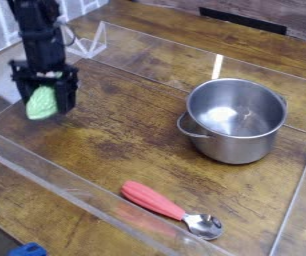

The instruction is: Put the green object in the silver pot

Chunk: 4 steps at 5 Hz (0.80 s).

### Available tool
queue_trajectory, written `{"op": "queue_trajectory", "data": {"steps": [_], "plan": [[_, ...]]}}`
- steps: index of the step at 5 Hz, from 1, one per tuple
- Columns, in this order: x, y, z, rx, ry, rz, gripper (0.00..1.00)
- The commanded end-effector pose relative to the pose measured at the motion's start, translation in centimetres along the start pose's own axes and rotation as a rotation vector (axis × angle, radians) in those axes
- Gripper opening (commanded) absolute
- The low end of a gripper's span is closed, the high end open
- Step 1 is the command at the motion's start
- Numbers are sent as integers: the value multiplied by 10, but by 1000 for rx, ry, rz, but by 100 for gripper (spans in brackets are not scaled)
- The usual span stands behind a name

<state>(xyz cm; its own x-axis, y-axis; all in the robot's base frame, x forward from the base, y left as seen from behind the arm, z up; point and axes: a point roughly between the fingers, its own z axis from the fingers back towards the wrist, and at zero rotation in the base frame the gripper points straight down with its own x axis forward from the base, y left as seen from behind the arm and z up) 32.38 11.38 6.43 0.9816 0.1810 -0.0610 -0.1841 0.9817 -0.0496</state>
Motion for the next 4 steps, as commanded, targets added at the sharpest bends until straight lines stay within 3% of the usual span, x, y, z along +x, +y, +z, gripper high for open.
{"op": "queue_trajectory", "data": {"steps": [1,2,3,4], "plan": [[2,-33,68,22,-143,-44,0],[1,-69,97,28,-192,-90,0],[8,-106,102,9,-222,-205,0],[17,-143,89,-32,-227,-304,0]]}}
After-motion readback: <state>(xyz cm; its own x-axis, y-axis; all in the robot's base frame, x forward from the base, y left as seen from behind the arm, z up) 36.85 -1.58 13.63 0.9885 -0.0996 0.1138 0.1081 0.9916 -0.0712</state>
